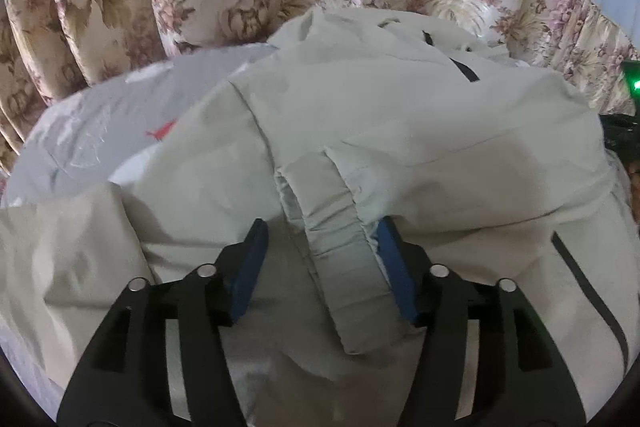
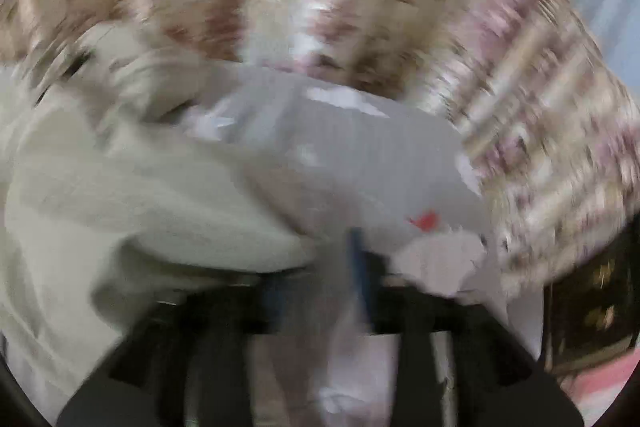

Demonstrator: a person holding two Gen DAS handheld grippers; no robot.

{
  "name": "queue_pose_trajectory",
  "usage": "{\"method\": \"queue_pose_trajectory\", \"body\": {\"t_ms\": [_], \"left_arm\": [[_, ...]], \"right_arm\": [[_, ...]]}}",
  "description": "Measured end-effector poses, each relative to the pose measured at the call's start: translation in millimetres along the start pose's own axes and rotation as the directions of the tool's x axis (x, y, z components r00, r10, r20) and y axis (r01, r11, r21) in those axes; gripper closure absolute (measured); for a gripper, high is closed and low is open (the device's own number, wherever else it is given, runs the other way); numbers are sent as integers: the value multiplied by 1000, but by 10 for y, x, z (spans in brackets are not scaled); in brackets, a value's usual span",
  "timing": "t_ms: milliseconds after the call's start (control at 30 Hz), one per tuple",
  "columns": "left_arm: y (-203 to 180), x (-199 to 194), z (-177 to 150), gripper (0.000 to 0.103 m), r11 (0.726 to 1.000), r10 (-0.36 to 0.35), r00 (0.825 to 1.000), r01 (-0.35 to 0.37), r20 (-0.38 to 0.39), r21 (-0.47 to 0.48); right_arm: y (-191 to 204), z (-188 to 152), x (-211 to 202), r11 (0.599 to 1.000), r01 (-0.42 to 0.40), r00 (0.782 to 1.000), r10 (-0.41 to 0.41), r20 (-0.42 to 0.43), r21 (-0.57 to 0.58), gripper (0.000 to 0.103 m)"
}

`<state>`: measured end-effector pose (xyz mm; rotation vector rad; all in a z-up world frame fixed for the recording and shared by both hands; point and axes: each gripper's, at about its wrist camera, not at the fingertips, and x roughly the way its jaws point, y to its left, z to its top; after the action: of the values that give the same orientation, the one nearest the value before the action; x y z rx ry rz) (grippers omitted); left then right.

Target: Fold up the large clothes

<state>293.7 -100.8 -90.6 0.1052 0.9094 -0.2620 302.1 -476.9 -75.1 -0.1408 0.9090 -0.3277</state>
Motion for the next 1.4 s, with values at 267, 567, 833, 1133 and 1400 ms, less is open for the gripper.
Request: {"method": "queue_pose_trajectory", "body": {"t_ms": [267,567,833,1133,1400], "left_arm": [[158,-61,35,42,998,19,999,-17,29,-59],[-154,-148,0,26,1000,3,999,-3,44,15],[106,-137,-116,18,994,110,993,-111,47,6],[517,-1397,-989,18,996,90,986,-88,142,-21],[652,-2247,-2212,16,978,148,980,-124,133,-169]], "right_arm": [[-61,-264,-733,995,-105,984,103,142,2,38],[512,-271,-784,978,-203,963,210,169,-54,34],[242,-370,-274,995,-58,998,57,15,84,22],[-419,-1268,-1581,956,-247,963,224,148,160,21],[-442,-2553,-2179,976,-210,973,203,113,51,21]]}}
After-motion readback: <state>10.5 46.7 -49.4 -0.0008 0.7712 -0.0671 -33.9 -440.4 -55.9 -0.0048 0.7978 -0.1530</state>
